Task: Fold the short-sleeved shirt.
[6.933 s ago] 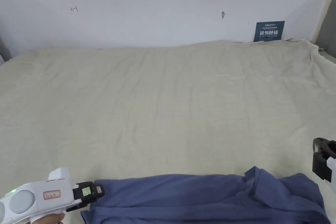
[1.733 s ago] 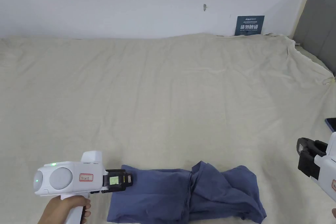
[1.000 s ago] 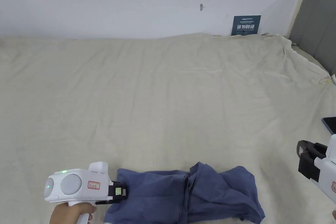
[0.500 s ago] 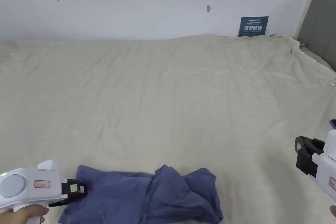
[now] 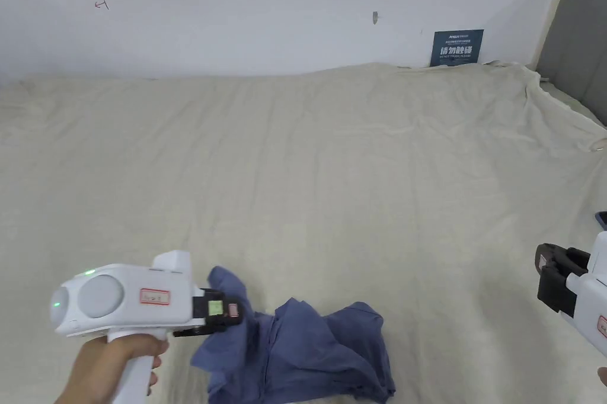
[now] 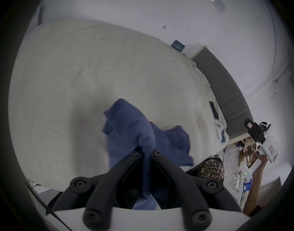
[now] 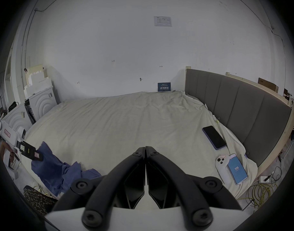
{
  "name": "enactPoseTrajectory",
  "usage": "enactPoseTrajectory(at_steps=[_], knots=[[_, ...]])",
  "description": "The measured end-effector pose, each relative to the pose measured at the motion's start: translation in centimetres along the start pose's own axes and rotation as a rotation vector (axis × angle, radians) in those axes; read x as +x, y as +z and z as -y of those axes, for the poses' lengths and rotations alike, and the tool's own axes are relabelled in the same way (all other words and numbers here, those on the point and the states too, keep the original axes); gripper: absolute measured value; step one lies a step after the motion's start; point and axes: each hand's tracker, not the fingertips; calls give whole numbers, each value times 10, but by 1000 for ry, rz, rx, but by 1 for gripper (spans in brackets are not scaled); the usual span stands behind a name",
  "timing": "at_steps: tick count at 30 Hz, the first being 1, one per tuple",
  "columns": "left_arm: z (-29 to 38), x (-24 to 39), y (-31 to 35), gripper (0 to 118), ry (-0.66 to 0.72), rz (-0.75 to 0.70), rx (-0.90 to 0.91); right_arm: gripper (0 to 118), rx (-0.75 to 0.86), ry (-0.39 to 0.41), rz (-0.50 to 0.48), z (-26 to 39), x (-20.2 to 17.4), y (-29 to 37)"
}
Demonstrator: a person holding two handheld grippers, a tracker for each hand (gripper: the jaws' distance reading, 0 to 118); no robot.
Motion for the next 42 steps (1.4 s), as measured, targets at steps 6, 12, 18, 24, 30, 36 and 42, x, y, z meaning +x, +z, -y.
enactPoseTrajectory(at_steps=[6, 12, 18, 24, 30, 36, 42], knots=[[-4, 50, -69, 5, -63, 53, -79, 0, 2, -1, 6, 1, 5, 5], [7, 76, -136, 5, -35, 40, -145, 0, -2, -15, 22, 4, 15, 7], [25, 81, -175, 5, -37, 8, -181, 0, -15, -20, 36, 8, 22, 7], [29, 88, -173, 44, -94, -12, -139, 0, -21, -24, 40, 10, 23, 7], [20, 104, -133, 104, -134, 32, -37, 0, -12, -16, 34, 6, 21, 9], [9, 92, -87, 109, -206, -32, 148, 0, 3, -15, 28, 2, 18, 11], [19, 71, -89, 70, -319, -217, 214, 0, 2, -20, 21, 3, 16, 12]])
